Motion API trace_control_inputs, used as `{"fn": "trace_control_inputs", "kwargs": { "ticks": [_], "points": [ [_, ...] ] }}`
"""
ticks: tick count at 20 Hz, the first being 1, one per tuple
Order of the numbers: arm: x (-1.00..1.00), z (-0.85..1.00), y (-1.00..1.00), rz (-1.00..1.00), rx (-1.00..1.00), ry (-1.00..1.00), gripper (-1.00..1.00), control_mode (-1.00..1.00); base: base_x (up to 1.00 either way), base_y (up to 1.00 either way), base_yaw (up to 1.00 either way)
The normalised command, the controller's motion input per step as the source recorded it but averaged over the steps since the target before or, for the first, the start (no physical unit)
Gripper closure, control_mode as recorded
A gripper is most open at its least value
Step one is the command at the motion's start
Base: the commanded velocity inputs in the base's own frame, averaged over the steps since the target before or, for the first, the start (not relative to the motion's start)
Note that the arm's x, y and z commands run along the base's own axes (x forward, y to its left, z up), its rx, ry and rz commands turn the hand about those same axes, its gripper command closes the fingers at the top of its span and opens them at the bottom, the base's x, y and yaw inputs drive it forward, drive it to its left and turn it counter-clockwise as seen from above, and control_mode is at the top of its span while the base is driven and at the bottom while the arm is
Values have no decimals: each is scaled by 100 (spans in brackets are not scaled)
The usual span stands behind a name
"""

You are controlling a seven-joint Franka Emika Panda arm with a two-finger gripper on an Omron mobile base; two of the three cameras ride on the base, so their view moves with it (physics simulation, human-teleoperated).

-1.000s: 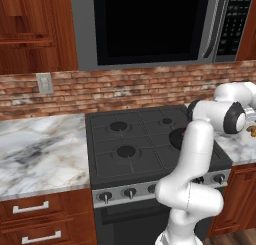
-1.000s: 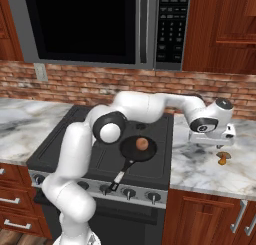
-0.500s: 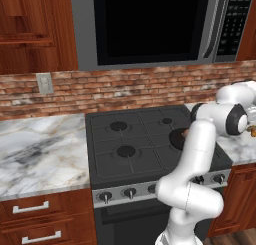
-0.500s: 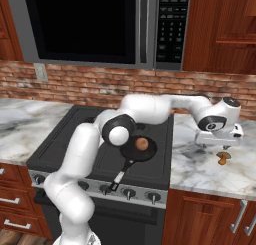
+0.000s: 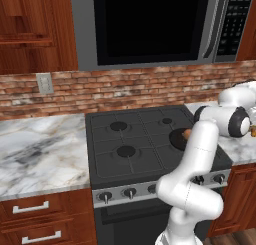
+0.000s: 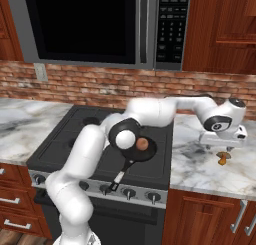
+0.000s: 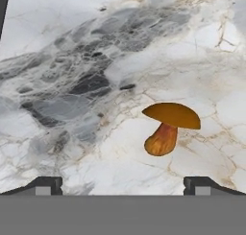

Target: Put the onion and mushroom in the pan. Then turn on the front right burner and set the heat to medium.

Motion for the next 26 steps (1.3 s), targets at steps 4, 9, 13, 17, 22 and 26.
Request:
{"fn": "trace_control_inputs", "kwargs": {
  "ticks": [4, 9, 13, 17, 22, 26],
  "points": [
    [5, -38, -12, 0, 0, 3, -100, -100, 0, 0, 0],
    [10, -26, -13, 0, 0, 4, -100, -100, 0, 0, 0],
    [21, -18, -12, 0, 0, 3, -100, -100, 0, 0, 0],
    [40, -9, -10, 0, 0, 2, -100, -100, 0, 0, 0],
    [41, 0, -9, 0, 0, 3, -100, -100, 0, 0, 0],
    [10, 0, -21, 0, 0, 5, -100, -100, 0, 0, 0]
  ]
}}
